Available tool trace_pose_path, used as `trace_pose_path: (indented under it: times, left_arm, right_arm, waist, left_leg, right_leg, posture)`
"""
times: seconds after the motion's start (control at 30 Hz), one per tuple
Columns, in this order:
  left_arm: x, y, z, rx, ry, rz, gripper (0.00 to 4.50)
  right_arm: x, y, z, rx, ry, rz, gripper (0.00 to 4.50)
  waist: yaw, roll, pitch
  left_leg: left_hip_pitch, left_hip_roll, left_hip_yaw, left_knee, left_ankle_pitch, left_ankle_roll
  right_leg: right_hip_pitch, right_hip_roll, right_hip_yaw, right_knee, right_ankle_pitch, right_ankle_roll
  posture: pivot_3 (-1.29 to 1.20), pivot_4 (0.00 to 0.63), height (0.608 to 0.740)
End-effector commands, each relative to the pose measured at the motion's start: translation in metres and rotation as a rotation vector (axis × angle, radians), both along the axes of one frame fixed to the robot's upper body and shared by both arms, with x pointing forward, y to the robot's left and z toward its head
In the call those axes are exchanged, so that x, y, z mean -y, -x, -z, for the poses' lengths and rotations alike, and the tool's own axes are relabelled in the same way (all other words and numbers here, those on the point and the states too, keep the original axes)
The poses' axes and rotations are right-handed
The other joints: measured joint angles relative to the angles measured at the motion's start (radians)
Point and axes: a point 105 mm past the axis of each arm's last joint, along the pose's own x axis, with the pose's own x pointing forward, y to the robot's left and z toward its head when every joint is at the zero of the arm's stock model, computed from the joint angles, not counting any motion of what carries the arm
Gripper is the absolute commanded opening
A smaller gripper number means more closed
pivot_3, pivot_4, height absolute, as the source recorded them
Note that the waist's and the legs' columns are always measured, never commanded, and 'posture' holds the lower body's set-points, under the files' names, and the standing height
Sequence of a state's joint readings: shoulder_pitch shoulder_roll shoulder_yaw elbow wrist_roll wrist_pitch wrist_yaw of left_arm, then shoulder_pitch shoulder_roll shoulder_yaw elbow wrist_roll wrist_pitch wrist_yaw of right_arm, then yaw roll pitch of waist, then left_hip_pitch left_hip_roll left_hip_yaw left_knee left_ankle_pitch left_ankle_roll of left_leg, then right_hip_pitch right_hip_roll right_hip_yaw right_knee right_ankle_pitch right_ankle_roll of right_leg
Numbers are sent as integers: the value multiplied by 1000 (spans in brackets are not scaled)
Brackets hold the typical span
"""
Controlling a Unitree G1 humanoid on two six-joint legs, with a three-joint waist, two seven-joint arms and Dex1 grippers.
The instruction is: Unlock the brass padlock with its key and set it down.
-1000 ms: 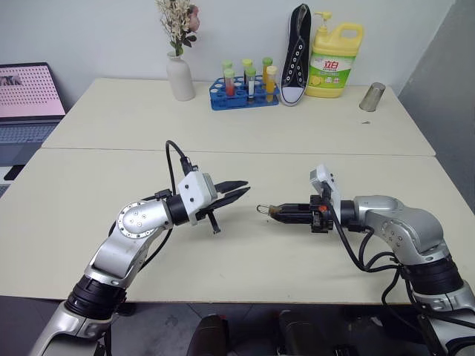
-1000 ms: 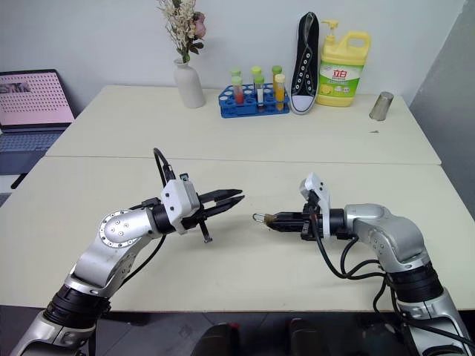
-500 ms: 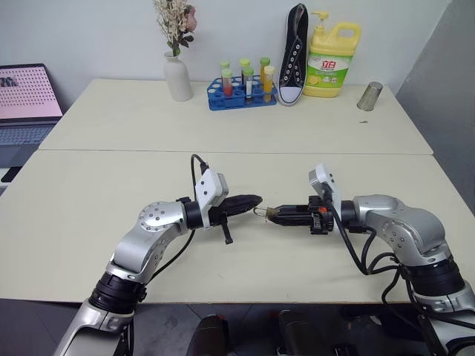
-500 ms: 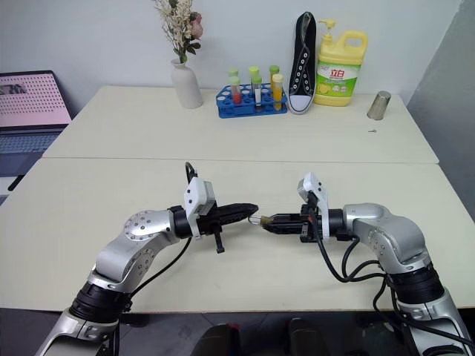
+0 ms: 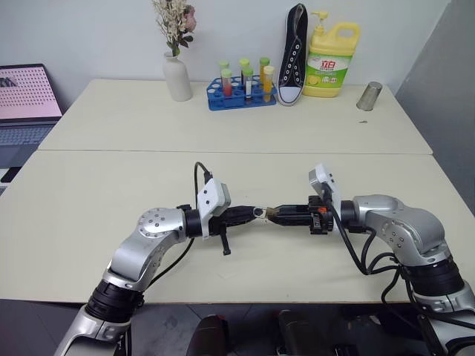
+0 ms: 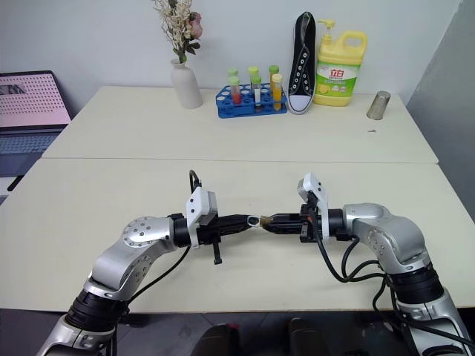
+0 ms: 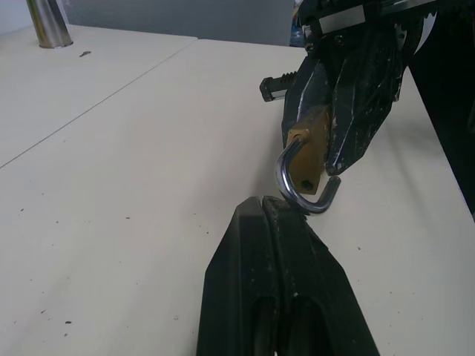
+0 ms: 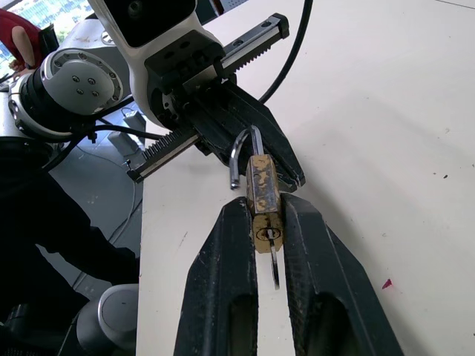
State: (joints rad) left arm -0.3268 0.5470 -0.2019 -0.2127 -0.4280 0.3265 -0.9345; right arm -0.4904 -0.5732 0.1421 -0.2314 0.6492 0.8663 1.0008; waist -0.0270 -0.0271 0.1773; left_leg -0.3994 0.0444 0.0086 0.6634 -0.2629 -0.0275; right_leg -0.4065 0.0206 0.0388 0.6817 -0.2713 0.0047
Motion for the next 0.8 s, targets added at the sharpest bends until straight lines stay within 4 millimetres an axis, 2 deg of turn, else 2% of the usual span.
trace_pose_path:
  times: [0.03,0.33,0.47,0.8]
  left_arm:
    - [3,10,-14,39,22,42,0]
    - [2,29,-20,-36,42,101,0]
    - [1,26,-31,-48,89,73,0]
    - [3,18,-38,-28,119,38,0]
  right_arm:
    - [-2,1,-8,37,-17,-19,135]
    - [-1,-1,-7,36,-12,-14,135]
    - [-1,-1,-6,35,-10,-17,135]
    - [-3,0,-5,34,-9,-25,135]
  waist:
    - [0,0,0]
    - [-1,0,0]
    - [-1,0,0]
    - [-1,0,0]
  left_leg:
    - [0,0,0,0,0,0]
    - [0,0,0,0,0,0]
    - [0,0,0,0,0,0]
    - [0,0,0,0,0,0]
  right_leg:
    - [0,0,0,0,0,0]
    - [0,0,0,0,0,0]
    - [0,0,0,0,-1,2]
    - [0,0,0,0,-2,4]
  posture:
    - [0,150,740]
    - [0,150,740]
    - [0,150,740]
    - [0,150,740]
